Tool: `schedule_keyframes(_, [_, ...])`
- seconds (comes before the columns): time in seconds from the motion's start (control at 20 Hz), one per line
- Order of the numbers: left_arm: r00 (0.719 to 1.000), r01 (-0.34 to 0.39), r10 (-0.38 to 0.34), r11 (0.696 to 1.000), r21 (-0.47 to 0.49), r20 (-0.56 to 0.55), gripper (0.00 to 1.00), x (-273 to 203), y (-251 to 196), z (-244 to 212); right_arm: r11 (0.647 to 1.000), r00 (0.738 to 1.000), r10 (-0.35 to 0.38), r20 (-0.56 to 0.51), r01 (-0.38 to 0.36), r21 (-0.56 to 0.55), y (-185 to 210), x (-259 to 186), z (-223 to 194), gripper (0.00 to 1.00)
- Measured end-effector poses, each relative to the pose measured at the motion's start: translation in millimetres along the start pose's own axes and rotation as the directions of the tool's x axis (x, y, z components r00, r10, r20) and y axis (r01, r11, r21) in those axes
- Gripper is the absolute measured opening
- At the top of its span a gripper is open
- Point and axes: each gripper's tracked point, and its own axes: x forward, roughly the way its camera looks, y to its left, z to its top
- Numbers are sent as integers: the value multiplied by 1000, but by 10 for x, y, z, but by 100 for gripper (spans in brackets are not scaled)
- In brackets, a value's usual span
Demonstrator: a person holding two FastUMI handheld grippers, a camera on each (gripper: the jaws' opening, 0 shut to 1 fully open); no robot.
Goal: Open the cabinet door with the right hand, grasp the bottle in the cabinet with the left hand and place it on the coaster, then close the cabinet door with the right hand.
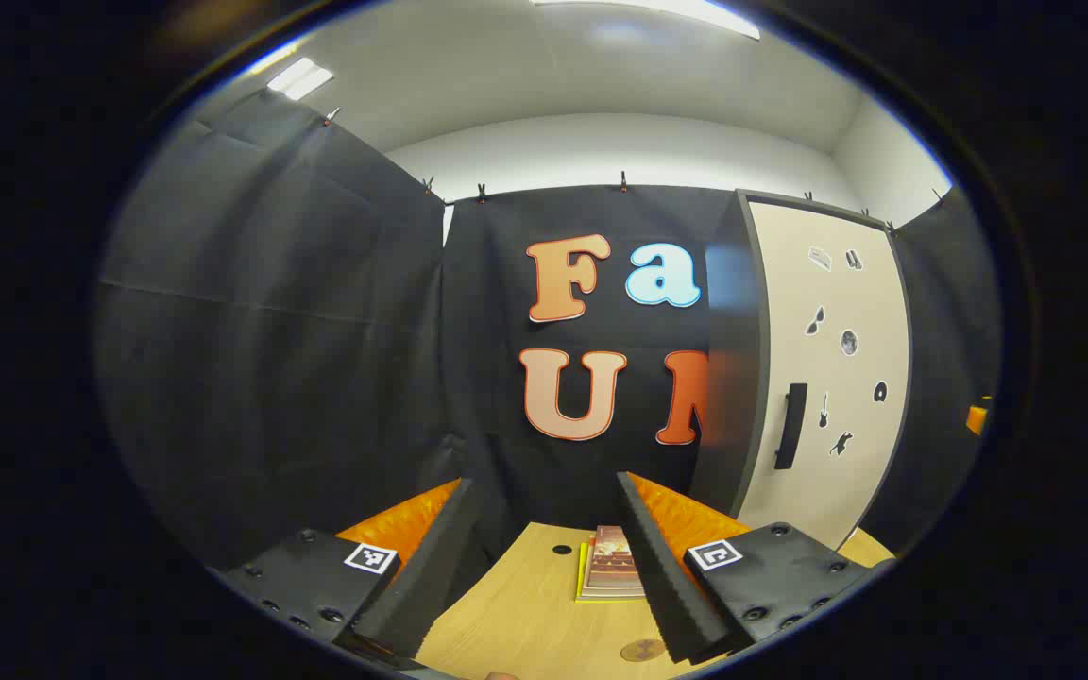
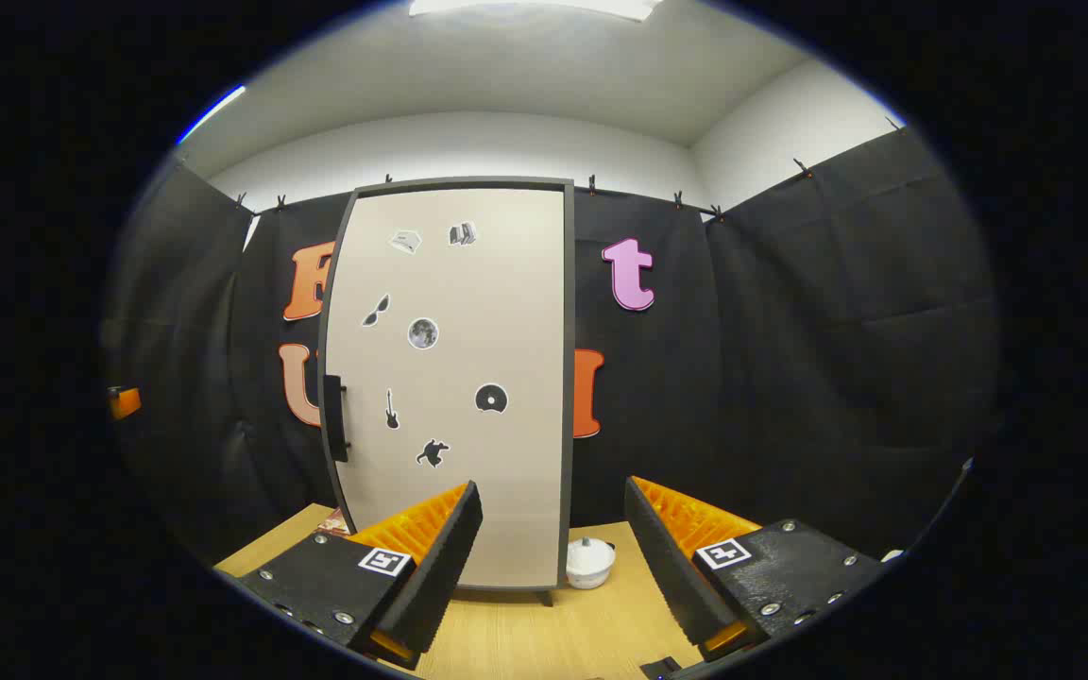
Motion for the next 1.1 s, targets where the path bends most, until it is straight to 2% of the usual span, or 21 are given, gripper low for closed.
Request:
schedule_keyframes(0.2, [1000, -2, 2, 1000, -11, -1, 95, 18, 75, 5, 1000, 1000, -19, 7, 19, 8, 3, -38, 21, 94])
schedule_keyframes(0.7, [1000, 11, -11, 1000, 23, 11, 96, 235, 534, 95, 996, 997, -84, 2, 84, -5, 350, -203, 75, 94])
schedule_keyframes(1.1, [1000, 18, -18, 999, 34, 20, 96, 284, 739, 113, 996, 996, -90, 4, 90, -20, 603, -273, 123, 94])
